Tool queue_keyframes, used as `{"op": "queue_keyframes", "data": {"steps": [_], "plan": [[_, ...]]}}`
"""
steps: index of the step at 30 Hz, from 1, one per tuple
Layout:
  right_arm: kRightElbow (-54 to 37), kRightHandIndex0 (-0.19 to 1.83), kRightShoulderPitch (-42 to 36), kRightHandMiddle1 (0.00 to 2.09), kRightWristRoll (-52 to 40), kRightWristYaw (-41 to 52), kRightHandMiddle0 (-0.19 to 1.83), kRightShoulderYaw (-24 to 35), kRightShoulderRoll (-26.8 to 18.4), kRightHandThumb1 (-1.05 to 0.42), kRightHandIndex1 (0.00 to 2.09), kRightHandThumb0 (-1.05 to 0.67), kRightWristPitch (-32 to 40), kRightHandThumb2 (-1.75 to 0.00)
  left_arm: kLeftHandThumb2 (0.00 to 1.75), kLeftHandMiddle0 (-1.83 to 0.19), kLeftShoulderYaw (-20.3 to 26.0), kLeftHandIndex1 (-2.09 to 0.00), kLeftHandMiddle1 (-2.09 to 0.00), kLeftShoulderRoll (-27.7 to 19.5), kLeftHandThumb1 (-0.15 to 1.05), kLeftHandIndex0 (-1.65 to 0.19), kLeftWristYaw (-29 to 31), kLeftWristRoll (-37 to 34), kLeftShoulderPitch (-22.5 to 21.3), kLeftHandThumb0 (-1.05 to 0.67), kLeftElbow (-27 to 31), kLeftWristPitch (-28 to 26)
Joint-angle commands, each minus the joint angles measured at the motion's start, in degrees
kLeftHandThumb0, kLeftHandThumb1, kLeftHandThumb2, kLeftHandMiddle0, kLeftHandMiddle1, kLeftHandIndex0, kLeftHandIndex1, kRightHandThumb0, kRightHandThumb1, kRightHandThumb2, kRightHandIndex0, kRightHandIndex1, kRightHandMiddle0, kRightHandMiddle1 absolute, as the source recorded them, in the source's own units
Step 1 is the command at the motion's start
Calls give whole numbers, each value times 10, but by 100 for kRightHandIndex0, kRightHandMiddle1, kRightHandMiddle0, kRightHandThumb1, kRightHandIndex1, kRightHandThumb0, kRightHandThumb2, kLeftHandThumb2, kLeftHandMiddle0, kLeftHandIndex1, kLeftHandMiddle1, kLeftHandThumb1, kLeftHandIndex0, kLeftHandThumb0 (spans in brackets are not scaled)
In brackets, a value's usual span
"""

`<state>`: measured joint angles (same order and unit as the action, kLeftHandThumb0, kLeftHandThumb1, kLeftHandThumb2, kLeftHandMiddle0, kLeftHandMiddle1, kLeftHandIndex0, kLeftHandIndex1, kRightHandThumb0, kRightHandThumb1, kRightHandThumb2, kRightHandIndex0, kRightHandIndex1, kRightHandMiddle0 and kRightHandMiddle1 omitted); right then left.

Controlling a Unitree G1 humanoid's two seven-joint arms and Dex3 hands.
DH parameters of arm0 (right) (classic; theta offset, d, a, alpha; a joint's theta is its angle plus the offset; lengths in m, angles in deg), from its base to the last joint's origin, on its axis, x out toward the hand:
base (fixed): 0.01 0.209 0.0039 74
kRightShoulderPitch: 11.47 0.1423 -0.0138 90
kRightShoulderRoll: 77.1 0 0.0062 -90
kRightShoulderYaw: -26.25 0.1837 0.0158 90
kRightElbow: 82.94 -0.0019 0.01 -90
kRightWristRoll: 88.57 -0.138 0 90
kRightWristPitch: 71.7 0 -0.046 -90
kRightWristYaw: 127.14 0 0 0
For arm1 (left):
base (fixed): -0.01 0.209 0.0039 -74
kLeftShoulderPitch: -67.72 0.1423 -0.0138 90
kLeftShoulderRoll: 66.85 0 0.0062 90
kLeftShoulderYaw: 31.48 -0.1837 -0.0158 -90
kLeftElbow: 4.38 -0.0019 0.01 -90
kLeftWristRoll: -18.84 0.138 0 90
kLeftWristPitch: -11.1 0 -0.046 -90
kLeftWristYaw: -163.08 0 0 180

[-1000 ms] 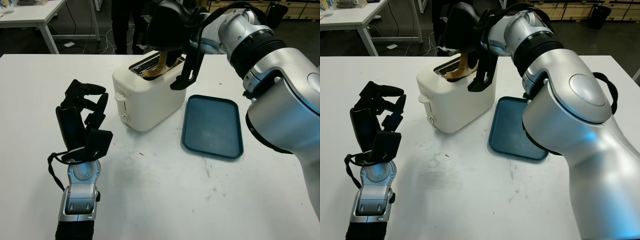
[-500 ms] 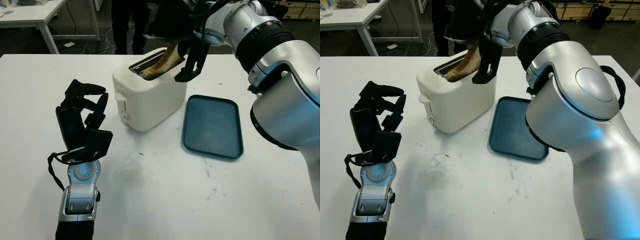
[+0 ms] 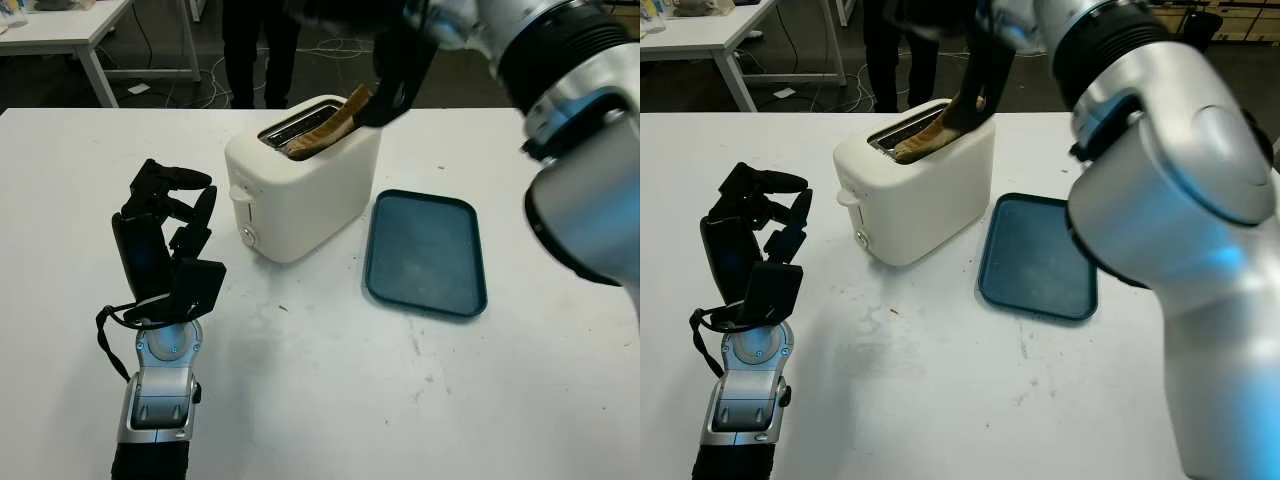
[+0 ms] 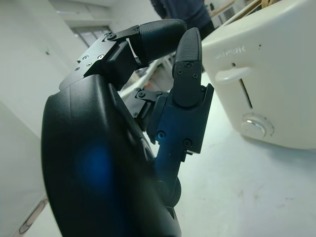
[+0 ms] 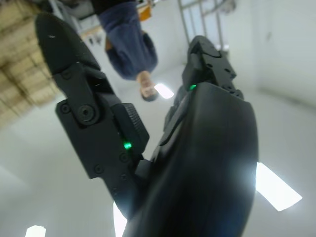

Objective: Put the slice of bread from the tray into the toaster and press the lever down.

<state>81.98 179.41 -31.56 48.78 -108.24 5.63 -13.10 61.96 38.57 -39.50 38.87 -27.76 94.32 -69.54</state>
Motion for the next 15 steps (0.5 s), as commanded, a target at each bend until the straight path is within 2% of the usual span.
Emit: {"op": "queue_keyframes", "data": {"steps": [1, 2, 4, 6, 15], "plan": [[-17, 8, 0, 6, -54, 26, 25, 47, -26, -68, 37, -78, -28, 0, 17, -74, -1, -134, -169, 0, 92, -61, -4, 2, 6, -42, -4, 16], [-23, 4, -9, 7, -75, 37, 27, 66, -37, -69, 49, -77, -39, 0, 17, -74, -1, -134, -169, 0, 92, -61, -4, 1, 6, -41, -6, 19], [-35, 1, -28, 7, -101, 55, 29, 92, -58, -69, 59, -81, -55, 0, 17, -74, 0, -134, -169, -2, 92, -61, -5, 4, 7, -42, -7, 20], [-47, 0, -48, 7, -116, 74, 28, 108, -79, -70, 59, -87, -63, 0, 18, -74, 0, -134, -168, -4, 92, -61, -5, 8, 8, -43, -7, 19], [-59, 0, -147, 6, -127, 77, 30, 135, -155, -67, 59, -83, -67, 0, 17, -74, -2, -132, -166, 0, 92, -61, -1, 3, 9, -42, -3, 13]]}}
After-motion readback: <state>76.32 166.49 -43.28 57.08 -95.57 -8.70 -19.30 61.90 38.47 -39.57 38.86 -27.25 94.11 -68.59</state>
